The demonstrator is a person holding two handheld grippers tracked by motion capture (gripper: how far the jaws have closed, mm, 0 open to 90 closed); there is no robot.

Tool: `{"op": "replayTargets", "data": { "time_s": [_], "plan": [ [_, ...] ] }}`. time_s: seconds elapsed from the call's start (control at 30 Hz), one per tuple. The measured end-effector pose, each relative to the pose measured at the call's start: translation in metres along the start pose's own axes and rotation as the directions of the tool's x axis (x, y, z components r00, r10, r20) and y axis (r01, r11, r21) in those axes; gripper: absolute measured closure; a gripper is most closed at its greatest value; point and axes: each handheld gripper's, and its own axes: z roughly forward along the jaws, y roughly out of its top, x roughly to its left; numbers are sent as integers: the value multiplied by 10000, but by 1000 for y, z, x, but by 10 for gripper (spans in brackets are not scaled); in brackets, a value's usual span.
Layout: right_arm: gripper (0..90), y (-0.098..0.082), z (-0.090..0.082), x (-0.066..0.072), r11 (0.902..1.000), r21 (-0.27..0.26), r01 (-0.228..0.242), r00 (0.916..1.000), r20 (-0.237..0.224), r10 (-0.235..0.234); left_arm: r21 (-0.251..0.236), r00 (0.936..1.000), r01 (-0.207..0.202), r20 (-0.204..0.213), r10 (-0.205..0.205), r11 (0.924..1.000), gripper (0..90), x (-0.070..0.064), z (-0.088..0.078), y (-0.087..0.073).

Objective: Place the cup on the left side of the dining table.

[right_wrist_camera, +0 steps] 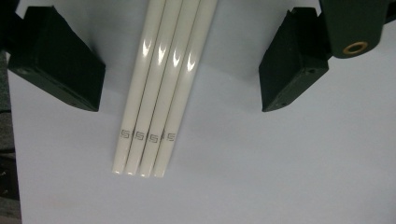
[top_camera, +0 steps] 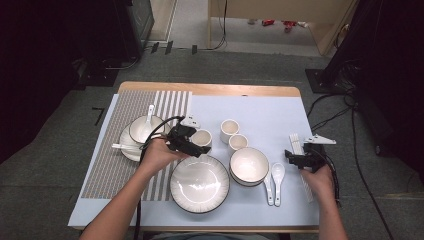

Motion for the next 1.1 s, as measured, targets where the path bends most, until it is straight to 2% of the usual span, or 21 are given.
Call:
{"op": "replayTargets", "data": {
  "time_s": [1.1],
  "plan": [
    [141,0,0,0,10000,-1,0,10000,-3,0,100,10000,28,13,-28,9999,279,2,-8,-5]
  ]
}}
